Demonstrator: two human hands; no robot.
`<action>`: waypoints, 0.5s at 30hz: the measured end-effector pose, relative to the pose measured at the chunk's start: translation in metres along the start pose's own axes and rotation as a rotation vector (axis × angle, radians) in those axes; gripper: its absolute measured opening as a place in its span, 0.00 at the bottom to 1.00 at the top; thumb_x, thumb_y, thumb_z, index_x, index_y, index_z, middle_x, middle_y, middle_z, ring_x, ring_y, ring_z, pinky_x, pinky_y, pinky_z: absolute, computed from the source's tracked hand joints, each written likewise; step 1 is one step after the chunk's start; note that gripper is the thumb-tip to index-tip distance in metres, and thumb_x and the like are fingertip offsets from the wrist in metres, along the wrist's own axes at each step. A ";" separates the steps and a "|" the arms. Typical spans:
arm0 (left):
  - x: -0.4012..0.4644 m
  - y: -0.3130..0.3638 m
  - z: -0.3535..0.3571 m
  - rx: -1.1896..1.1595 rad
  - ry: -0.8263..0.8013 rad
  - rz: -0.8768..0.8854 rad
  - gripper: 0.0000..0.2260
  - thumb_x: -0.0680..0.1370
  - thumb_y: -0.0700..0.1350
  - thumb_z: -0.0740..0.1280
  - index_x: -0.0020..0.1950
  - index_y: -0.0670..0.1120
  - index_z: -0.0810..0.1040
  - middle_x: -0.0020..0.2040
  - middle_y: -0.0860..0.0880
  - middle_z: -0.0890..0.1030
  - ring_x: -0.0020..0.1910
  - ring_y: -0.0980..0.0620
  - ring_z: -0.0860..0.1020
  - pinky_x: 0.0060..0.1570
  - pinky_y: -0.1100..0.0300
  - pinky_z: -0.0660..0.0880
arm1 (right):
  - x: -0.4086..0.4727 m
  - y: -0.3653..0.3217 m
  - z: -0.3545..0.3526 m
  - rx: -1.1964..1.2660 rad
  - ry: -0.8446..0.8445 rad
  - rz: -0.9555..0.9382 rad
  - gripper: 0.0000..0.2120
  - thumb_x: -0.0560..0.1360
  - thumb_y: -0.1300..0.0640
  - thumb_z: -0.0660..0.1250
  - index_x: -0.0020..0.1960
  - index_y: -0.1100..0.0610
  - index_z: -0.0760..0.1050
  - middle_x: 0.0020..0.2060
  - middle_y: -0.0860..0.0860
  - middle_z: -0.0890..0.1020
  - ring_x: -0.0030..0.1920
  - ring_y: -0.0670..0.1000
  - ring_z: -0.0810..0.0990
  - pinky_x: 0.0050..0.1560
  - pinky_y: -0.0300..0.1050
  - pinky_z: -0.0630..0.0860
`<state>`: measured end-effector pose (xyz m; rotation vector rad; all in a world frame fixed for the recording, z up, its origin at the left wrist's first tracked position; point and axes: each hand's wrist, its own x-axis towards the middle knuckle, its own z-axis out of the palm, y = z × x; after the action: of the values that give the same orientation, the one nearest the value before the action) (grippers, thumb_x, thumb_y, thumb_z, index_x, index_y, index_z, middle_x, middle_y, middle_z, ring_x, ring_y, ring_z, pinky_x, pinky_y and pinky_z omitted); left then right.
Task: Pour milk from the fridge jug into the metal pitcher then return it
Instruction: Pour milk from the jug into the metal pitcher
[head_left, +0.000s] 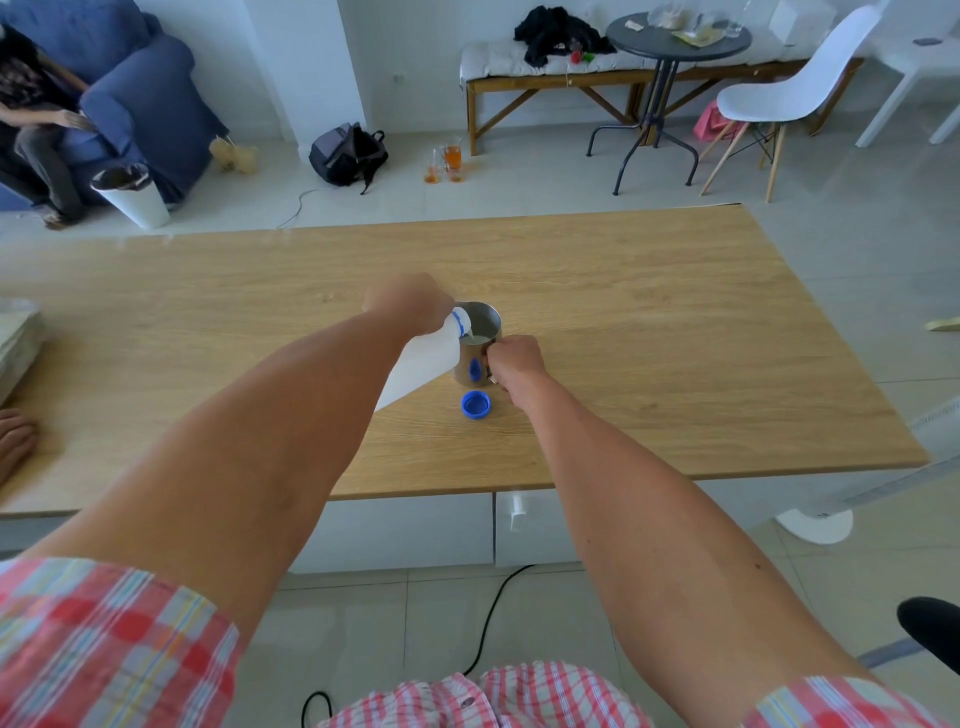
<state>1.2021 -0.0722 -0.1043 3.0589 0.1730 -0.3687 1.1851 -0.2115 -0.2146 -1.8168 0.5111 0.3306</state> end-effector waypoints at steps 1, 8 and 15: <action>0.000 0.000 0.000 0.000 0.000 0.001 0.12 0.82 0.51 0.58 0.51 0.45 0.75 0.48 0.44 0.78 0.48 0.42 0.77 0.45 0.52 0.71 | 0.000 0.000 0.000 0.000 0.000 0.000 0.08 0.74 0.66 0.58 0.42 0.57 0.74 0.33 0.52 0.73 0.32 0.52 0.66 0.31 0.43 0.62; -0.002 0.001 -0.002 -0.003 -0.011 -0.004 0.12 0.82 0.52 0.58 0.52 0.45 0.75 0.50 0.44 0.78 0.49 0.42 0.77 0.47 0.52 0.71 | 0.001 0.001 0.000 0.002 -0.004 -0.004 0.08 0.75 0.66 0.58 0.43 0.58 0.75 0.33 0.52 0.74 0.32 0.52 0.67 0.31 0.43 0.62; -0.003 0.001 -0.002 0.005 -0.013 -0.002 0.12 0.82 0.52 0.58 0.52 0.45 0.75 0.50 0.44 0.78 0.49 0.42 0.77 0.48 0.51 0.72 | 0.000 0.000 -0.001 -0.004 0.003 0.002 0.09 0.76 0.66 0.58 0.40 0.56 0.71 0.33 0.51 0.72 0.31 0.51 0.65 0.30 0.43 0.62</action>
<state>1.2001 -0.0734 -0.1015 3.0604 0.1756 -0.3897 1.1850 -0.2124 -0.2146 -1.8203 0.5149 0.3309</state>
